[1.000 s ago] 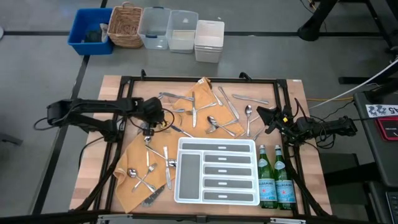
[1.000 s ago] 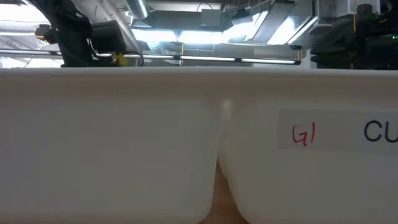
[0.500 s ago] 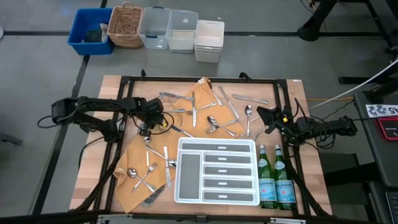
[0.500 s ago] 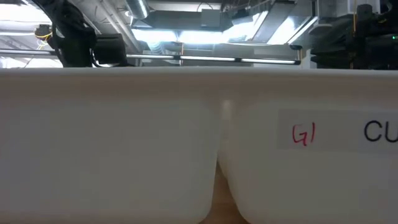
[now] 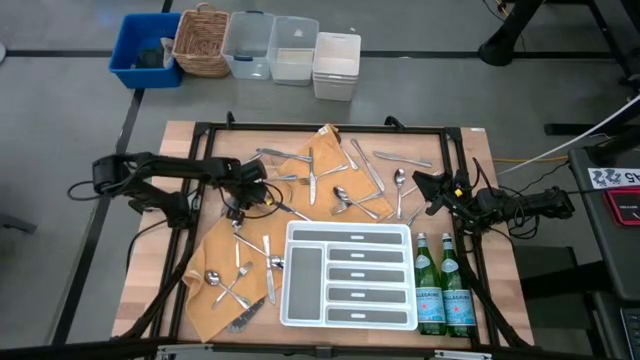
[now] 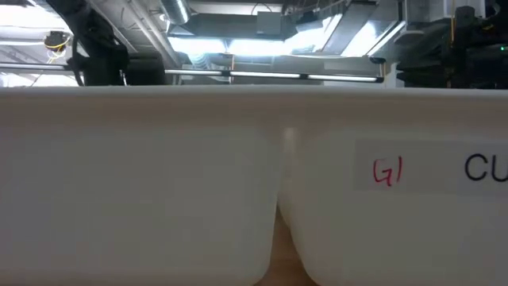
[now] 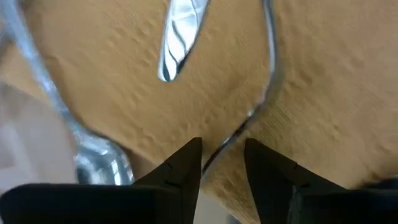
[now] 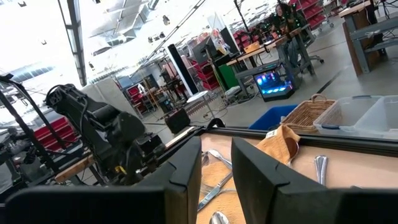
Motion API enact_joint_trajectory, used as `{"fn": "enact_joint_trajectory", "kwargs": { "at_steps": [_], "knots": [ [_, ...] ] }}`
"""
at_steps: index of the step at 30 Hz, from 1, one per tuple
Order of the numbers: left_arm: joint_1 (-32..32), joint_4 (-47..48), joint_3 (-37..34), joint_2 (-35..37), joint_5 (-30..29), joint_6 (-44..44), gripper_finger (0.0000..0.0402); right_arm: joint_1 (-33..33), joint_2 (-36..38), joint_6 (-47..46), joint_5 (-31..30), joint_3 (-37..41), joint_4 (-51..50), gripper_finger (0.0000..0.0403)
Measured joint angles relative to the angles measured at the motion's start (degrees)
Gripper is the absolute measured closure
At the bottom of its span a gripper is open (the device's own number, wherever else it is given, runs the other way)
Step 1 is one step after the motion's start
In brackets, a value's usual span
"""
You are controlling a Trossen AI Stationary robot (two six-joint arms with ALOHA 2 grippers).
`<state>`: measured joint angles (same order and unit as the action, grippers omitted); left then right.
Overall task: Sort silverware
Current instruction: Put the silver fork into the white silverware tray
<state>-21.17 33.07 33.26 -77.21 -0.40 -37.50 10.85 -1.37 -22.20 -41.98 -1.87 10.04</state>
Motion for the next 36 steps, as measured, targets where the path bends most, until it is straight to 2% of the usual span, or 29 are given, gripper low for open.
{"fn": "enact_joint_trajectory", "kwargs": {
  "at_steps": [5,11,13,26,36],
  "knots": [
    [0.0,-1.6,0.3,-2.9,0.2,0.2,0.0303,0.0,0.0,0.0,0.0,0.0,-0.1,0.0314],
    [0.0,0.5,0.6,-1.3,0.0,0.2,0.0380,0.0,0.0,0.0,0.0,0.0,-0.1,0.0314],
    [0.1,1.4,0.7,-0.4,-0.3,1.9,0.0395,0.0,0.0,0.0,0.0,0.0,-0.2,0.0314],
    [0.1,5.8,2.9,6.0,-0.2,6.0,0.0399,0.0,0.0,0.0,0.0,0.0,-1.2,0.0314],
    [0.1,5.8,2.9,9.3,1.9,9.5,0.0399,0.0,0.0,0.0,0.0,0.0,-1.2,0.0314]
  ]
}}
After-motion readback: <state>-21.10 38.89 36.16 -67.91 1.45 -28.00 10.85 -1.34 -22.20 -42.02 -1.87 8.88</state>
